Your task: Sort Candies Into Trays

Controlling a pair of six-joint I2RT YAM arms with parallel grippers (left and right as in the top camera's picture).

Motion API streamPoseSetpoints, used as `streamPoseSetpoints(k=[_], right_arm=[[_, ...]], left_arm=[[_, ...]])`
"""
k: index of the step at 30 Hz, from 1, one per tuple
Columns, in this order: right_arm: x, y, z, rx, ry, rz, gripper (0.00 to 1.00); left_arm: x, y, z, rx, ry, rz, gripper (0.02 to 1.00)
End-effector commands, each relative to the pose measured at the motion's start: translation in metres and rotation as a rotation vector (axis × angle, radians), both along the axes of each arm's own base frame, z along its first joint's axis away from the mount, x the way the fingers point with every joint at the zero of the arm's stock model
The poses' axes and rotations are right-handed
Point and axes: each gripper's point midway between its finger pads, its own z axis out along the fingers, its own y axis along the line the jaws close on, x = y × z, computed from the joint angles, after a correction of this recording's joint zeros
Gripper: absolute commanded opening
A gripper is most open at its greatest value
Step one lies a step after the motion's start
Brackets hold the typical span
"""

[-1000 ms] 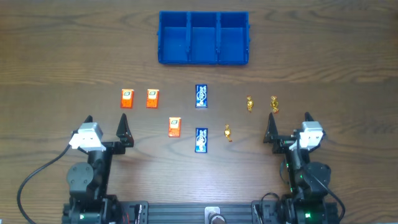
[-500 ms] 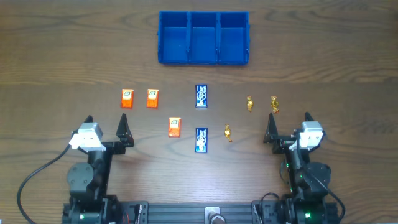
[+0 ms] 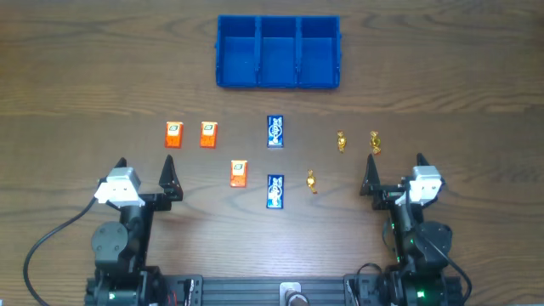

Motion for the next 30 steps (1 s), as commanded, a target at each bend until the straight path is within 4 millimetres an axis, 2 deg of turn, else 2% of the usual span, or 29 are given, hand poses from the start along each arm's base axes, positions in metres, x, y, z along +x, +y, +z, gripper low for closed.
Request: streamPoseSetpoints(k=[1,19,20,22,25,30], right_arm=[[0.000,0.001,-0.002,-0.012,0.001,0.009,0.998],[0.000,0.001,-0.002,-0.012,0.001,0.009,0.998],[0.000,0.001,-0.002,-0.012,0.001,0.009,0.998],[0.000,0.001,-0.002,-0.012,0.001,0.009,0.998],[0.000,0.001,-0.002,-0.012,0.001,0.009,0.998],[0.000,0.001,-0.002,-0.012,0.001,0.009,0.998]], left_arm=[[-0.001,-0.003,-0.016,0.013,0.048,-0.018,0.998],[-0.001,-0.002,-0.016,-0.006,0.049,-0.013,0.998],[-0.001,-0.001,-0.016,0.003,0.051,-0.008,0.958],[-0.002,-0.001,-0.015,0.030,0.059,-0.011,0.952],[-0.007,-0.001,-0.002,0.031,0.142,-0.012,0.998],[0.003,-0.001,0.048,0.042,0.297,-0.015,0.998]])
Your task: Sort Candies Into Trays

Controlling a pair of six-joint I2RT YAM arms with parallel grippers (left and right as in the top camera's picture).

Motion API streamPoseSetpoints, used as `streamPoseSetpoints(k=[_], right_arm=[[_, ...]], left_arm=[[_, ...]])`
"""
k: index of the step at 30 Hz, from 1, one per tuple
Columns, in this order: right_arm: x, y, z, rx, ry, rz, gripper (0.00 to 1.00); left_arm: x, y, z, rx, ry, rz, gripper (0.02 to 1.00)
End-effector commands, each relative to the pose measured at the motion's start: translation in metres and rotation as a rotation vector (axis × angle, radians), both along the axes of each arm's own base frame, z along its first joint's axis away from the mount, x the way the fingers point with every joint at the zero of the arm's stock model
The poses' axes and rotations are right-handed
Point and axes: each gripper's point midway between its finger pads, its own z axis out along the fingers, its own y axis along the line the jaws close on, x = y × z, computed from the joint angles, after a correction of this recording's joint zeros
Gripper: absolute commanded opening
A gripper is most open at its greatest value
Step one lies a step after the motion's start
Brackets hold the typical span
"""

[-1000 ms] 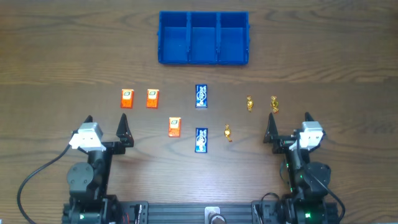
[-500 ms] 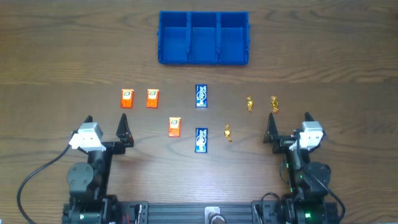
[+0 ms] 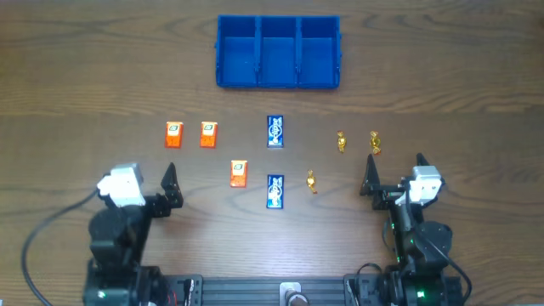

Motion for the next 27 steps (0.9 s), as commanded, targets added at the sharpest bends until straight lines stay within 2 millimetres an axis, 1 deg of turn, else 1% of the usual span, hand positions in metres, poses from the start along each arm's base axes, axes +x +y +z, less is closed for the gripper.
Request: streamPoseSetpoints(k=[1,2,4,6,7,8,11,15,17,20,23,27], right_arm=[[0.000,0.001,-0.002,-0.012,0.001,0.008,0.998],[0.000,0.001,-0.002,-0.012,0.001,0.008,0.998],[0.000,0.001,-0.002,-0.012,0.001,0.008,0.998],[0.000,0.001,-0.002,-0.012,0.001,0.008,0.998],[0.000,0.001,-0.002,-0.012,0.001,0.008,0.998],[0.000,0.001,-0.002,-0.012,0.001,0.008,0.998],[0.000,0.001,-0.002,-0.012,0.001,0.008,0.998],[0.000,0.001,-0.002,-0.012,0.001,0.008,0.998],[0.000,0.001,-0.002,-0.012,0.001,0.008,0.998],[0.000,0.001,-0.002,-0.012,0.001,0.008,0.998],[0.000,0.001,-0.002,-0.012,0.001,0.008,0.998],[0.000,0.001,-0.002,-0.012,0.001,0.008,0.998]], left_arm=[[0.019,-0.001,0.073,0.018,0.098,-0.014,0.998],[0.026,-0.001,0.079,0.020,0.138,-0.014,0.996],[0.041,-0.002,0.083,0.028,0.220,-0.018,0.998],[0.059,-0.002,0.080,0.038,0.301,-0.024,0.998],[0.069,-0.003,0.075,0.044,0.342,-0.028,0.998],[0.080,-0.003,0.067,0.046,0.392,-0.031,0.998],[0.105,-0.006,0.037,0.046,0.520,-0.051,0.998],[0.128,-0.011,-0.011,0.054,0.665,-0.094,0.998],[0.135,-0.012,-0.036,0.053,0.737,-0.096,1.000],[0.139,-0.015,-0.063,0.057,0.807,-0.133,0.998],[0.140,-0.016,-0.085,0.061,0.854,-0.152,0.998],[0.138,-0.014,-0.105,0.060,0.902,-0.152,0.985]])
